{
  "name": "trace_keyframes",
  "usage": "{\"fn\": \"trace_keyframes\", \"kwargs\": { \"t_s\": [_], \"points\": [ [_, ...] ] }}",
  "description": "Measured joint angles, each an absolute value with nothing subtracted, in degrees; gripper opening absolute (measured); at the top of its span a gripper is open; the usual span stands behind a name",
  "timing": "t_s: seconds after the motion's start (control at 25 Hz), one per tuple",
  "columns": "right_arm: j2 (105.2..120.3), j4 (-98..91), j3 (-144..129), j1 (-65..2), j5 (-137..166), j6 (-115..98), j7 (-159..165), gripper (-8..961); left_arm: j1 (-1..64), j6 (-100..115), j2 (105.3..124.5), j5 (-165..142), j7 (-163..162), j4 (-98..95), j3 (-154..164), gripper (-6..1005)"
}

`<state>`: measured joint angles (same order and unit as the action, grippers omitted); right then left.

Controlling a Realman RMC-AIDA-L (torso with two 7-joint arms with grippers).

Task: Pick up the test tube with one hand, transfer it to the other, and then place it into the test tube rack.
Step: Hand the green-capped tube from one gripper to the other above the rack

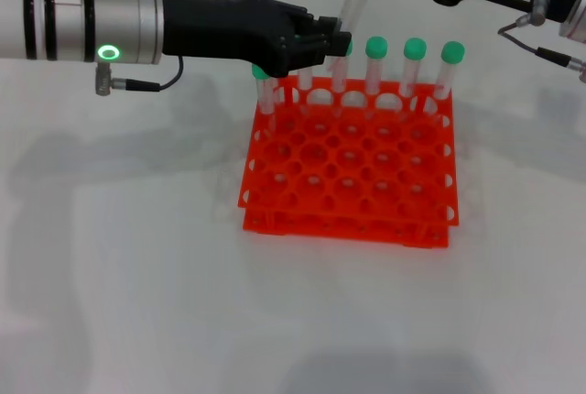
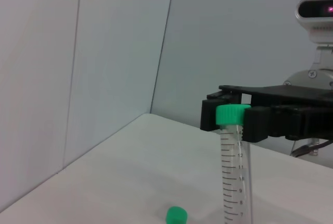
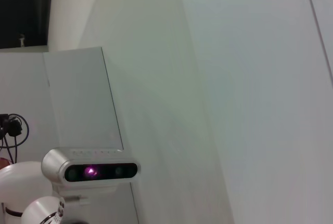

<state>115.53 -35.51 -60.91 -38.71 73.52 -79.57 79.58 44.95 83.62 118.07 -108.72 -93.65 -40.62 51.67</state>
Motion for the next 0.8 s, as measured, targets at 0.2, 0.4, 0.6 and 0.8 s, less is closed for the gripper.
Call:
{"fn": "trace_keyframes", "kwargs": {
  "t_s": [0.2, 0.4, 0.6, 0.8],
  "points": [
    [115.49, -35.62, -60.9, -38.78, 73.54, -79.4, 79.65, 265, 44.8, 83.31, 118.38, -108.88, -93.84, -40.66, 51.76, 288],
    [115.49, -35.62, -60.9, -38.78, 73.48, -79.32, 79.64, 265, 44.79, 82.96, 118.39, -108.92, -95.21, -40.55, 51.84, 297],
    [115.48, -35.7, -60.91, -38.62, 73.47, -79.23, 79.59, 264, 44.55, 82.93, 118.06, -108.95, -96.97, -40.98, 51.87, 382],
    [115.47, -35.9, -60.83, -38.25, 73.47, -79.17, 79.39, 264, 43.96, 83.87, 117.58, -109.97, -100.65, -43.27, 51.87, 616]
  ]
}}
